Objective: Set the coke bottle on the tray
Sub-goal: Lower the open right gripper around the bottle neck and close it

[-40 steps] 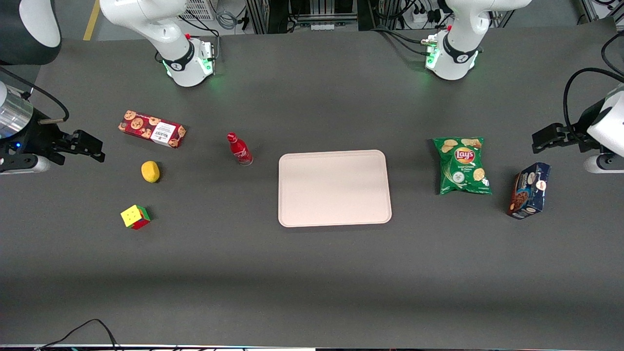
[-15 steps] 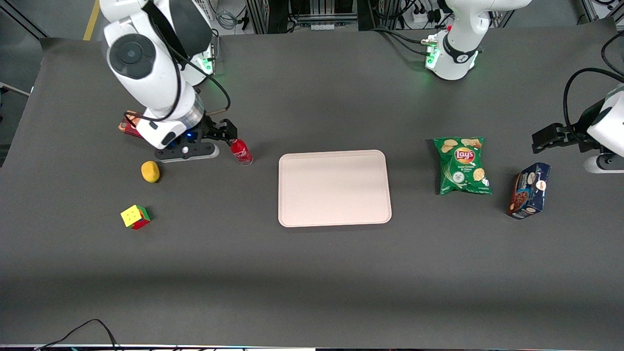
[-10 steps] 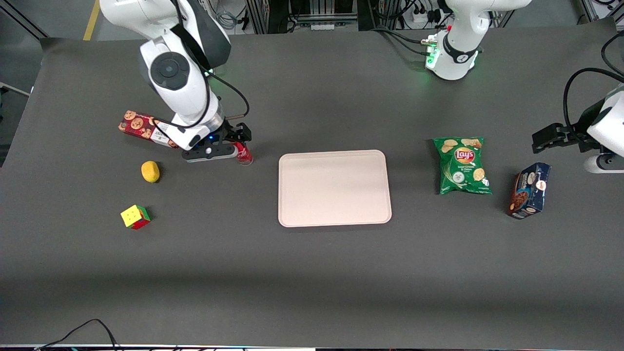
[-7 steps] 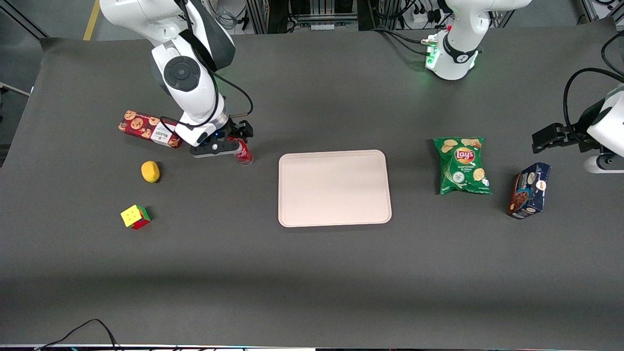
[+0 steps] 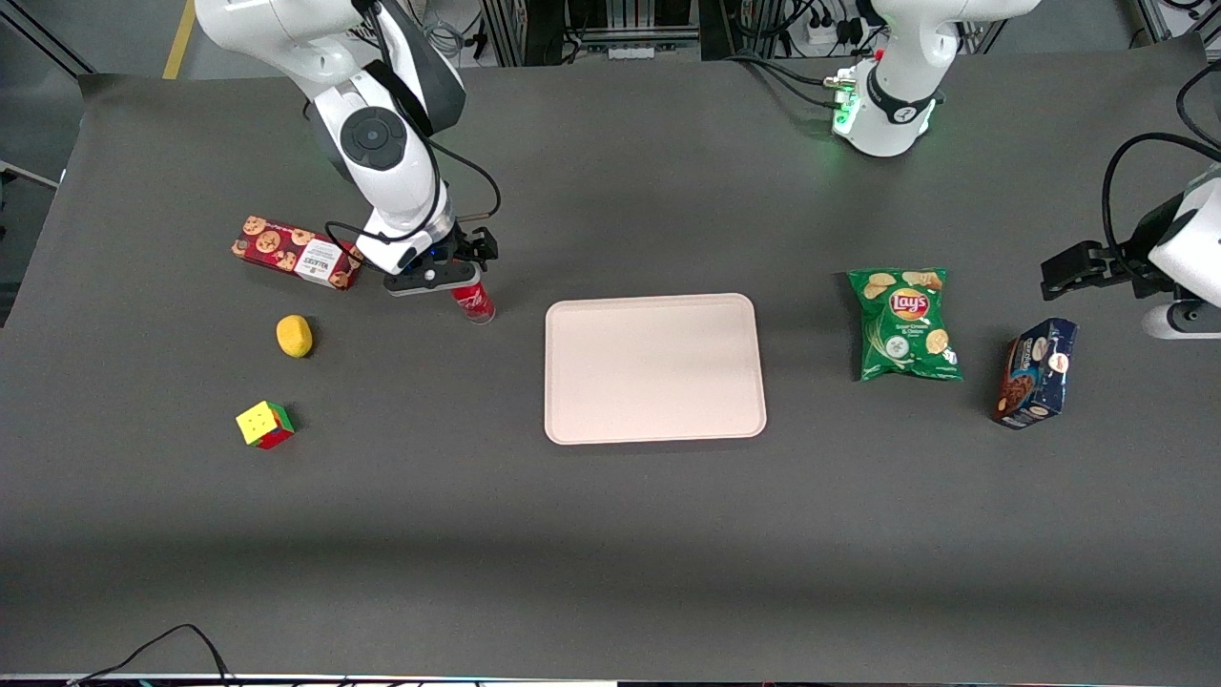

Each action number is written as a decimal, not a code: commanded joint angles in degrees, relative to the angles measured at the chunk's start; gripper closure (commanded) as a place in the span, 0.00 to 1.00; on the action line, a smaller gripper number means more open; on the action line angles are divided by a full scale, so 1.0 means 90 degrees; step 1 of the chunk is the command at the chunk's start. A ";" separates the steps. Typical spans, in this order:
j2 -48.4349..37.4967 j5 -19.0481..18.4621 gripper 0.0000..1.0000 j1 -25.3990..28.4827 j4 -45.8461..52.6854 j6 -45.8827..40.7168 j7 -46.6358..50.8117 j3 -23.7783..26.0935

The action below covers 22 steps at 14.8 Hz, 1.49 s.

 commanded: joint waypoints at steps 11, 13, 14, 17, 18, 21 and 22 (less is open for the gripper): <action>-0.0190 0.0095 0.01 -0.0054 -0.0397 0.0381 0.0103 0.0058; -0.0171 0.0221 0.03 -0.0054 -0.0397 0.0381 0.0103 0.0058; -0.0170 0.0251 0.05 -0.0044 -0.0397 0.0381 0.0103 0.0058; -0.0161 0.0261 0.17 -0.0054 -0.0426 0.0381 0.0103 0.0058; -0.0161 0.0261 0.19 -0.0054 -0.0426 0.0381 0.0103 0.0058; -0.0151 0.0261 0.26 -0.0054 -0.0426 0.0381 0.0103 0.0058; -0.0151 0.0261 0.30 -0.0054 -0.0426 0.0381 0.0103 0.0058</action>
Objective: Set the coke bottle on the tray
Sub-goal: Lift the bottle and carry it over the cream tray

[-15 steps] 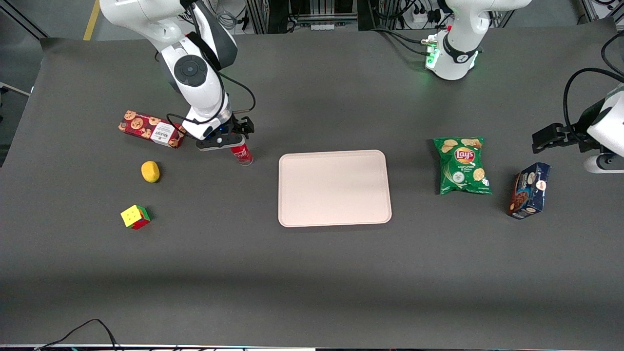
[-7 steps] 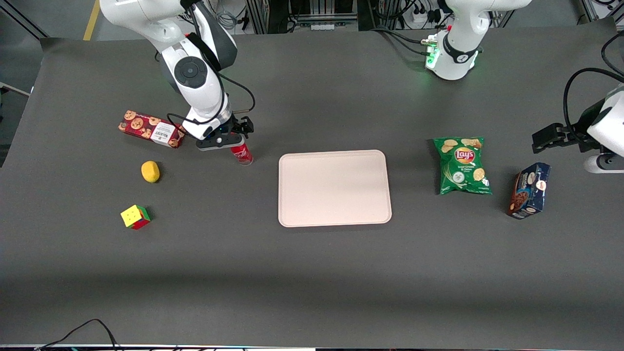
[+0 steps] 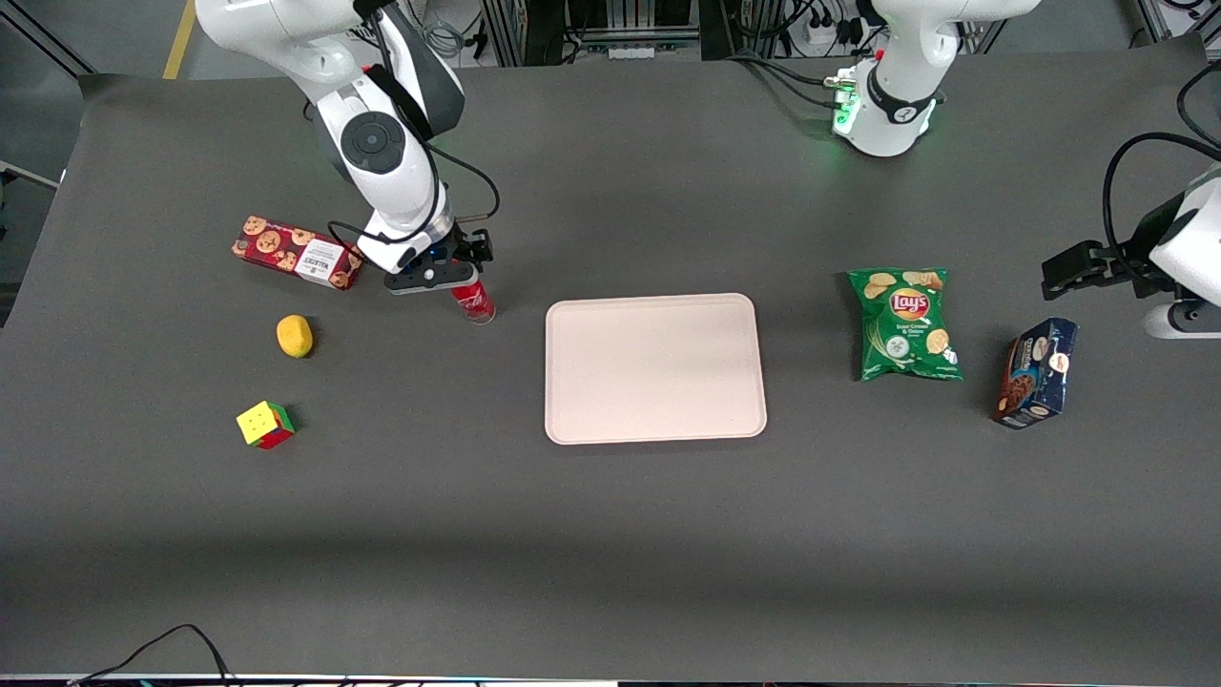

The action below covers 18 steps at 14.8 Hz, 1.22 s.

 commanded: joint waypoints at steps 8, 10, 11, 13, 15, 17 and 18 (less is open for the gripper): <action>-0.0077 0.0135 0.61 -0.0041 -0.0127 0.0217 0.0058 0.0058; -0.0077 0.0135 0.81 -0.0051 -0.0127 0.0217 0.0019 0.0058; -0.0077 0.0135 0.93 -0.0051 -0.0127 0.0217 0.0018 0.0058; -0.0087 0.0135 1.00 -0.0060 -0.0117 0.0207 0.0009 0.0058; -0.0135 0.0135 1.00 -0.0051 -0.0040 0.0101 0.0028 0.0058; -0.0223 0.0135 1.00 -0.0070 0.0359 -0.0443 0.0048 0.0048; -0.0252 0.0135 1.00 -0.0090 0.0738 -0.0950 0.0057 0.0039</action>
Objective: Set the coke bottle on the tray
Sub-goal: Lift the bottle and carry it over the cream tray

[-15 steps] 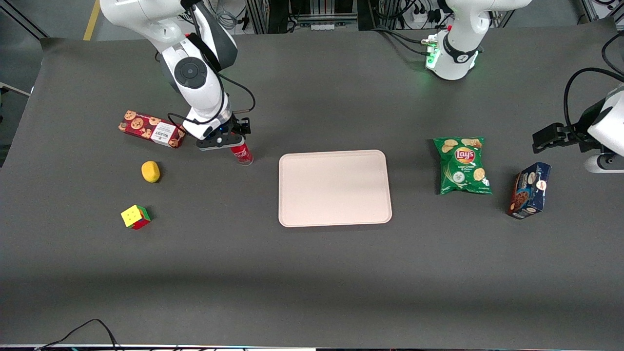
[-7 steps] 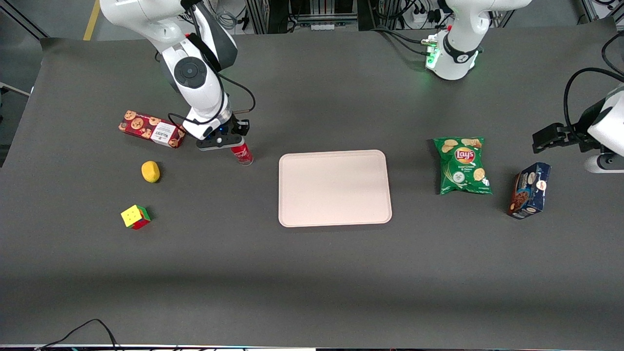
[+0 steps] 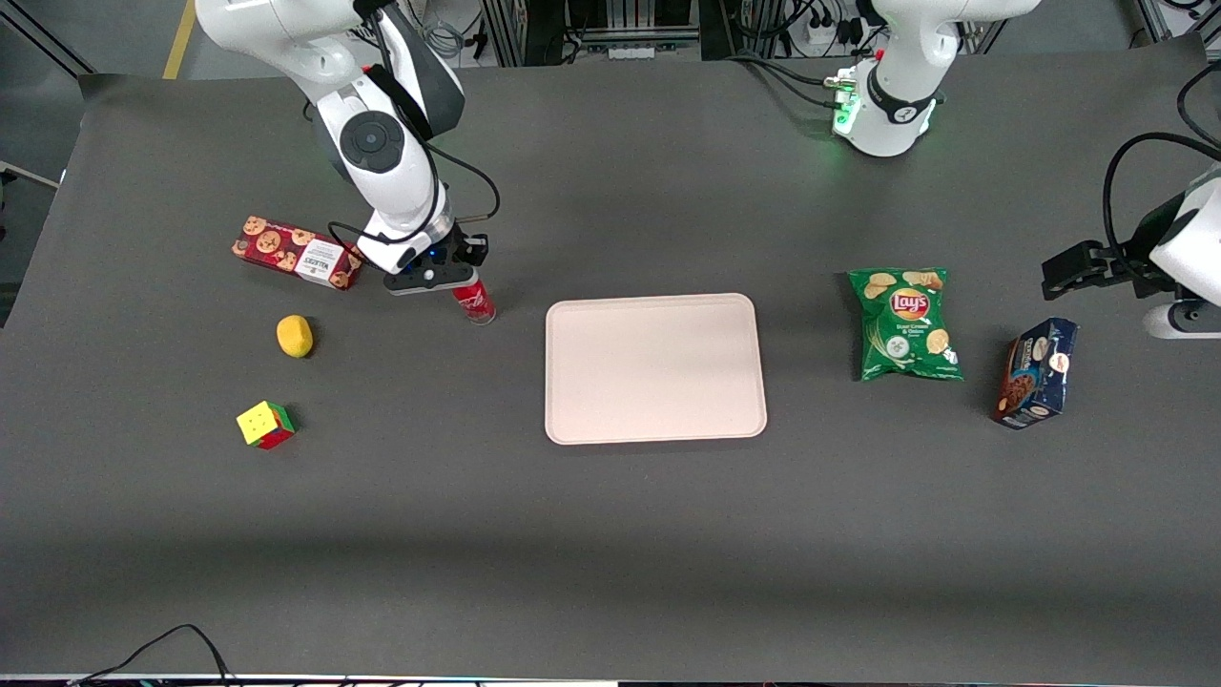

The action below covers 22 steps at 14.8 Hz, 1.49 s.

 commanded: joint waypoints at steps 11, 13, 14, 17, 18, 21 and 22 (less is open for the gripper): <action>0.0632 0.0194 1.00 -0.0024 0.5326 -0.4028 0.0578 0.0018; 0.1178 0.0233 1.00 0.0015 0.6039 -0.4117 0.1046 0.0077; 0.1452 0.0223 1.00 0.0209 0.6362 -0.4117 0.1329 0.0087; 0.2389 0.0058 1.00 0.0815 0.7280 -0.4107 0.2256 0.0077; 0.2633 -0.0117 1.00 0.0961 0.7447 -0.4068 0.2453 0.0077; 0.3132 -0.0625 1.00 0.1236 0.7488 -0.3786 0.2767 0.0087; 0.3298 -0.0829 1.00 0.1314 0.7479 -0.3727 0.2777 0.0087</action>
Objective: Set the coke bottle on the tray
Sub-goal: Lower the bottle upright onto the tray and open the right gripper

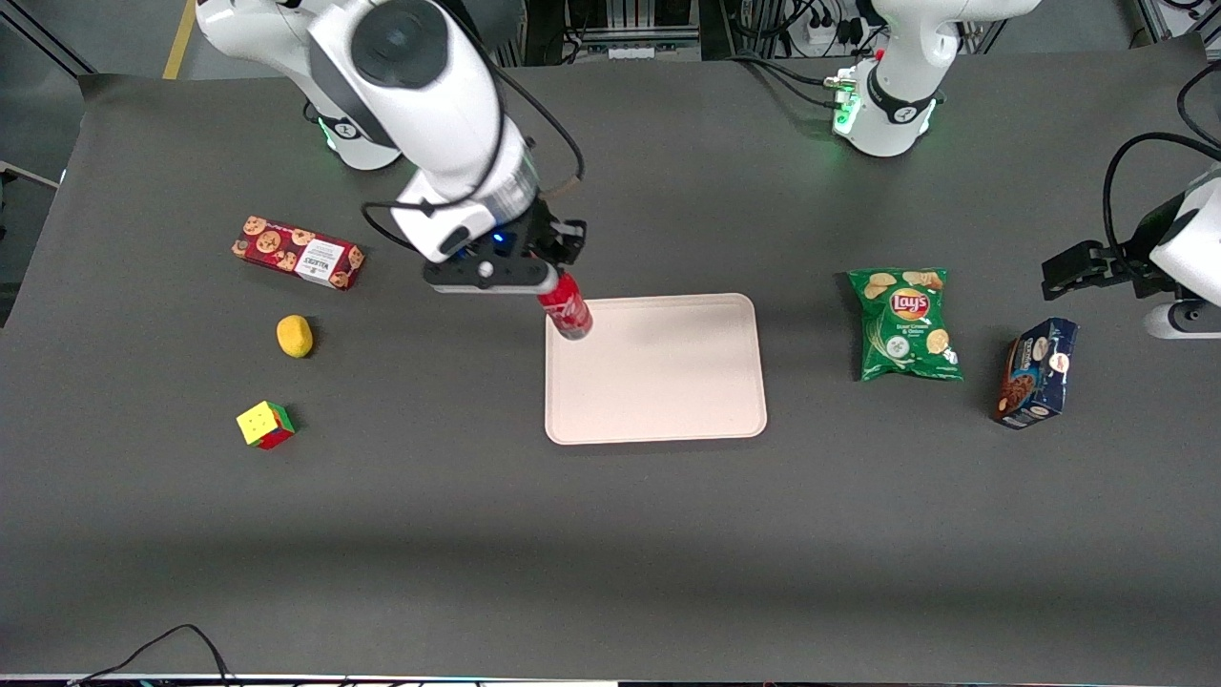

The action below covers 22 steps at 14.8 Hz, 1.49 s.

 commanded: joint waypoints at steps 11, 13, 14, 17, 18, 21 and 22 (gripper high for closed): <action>0.1642 -0.1071 1.00 0.0163 -0.0370 0.1207 0.0240 0.0030; 0.1651 -0.1111 1.00 0.0143 -0.0439 0.1227 0.0230 0.0020; 0.1651 -0.1112 1.00 0.0133 -0.0517 0.1246 0.0230 0.0010; 0.1651 -0.1112 1.00 0.0104 -0.0664 0.1383 0.0220 0.0000; 0.1651 -0.1112 1.00 0.0094 -0.0664 0.1412 0.0230 0.0000; 0.1651 -0.1112 0.87 0.0094 -0.0684 0.1451 0.0230 0.0000; 0.1651 -0.1112 0.66 0.0084 -0.0732 0.1480 0.0230 -0.0009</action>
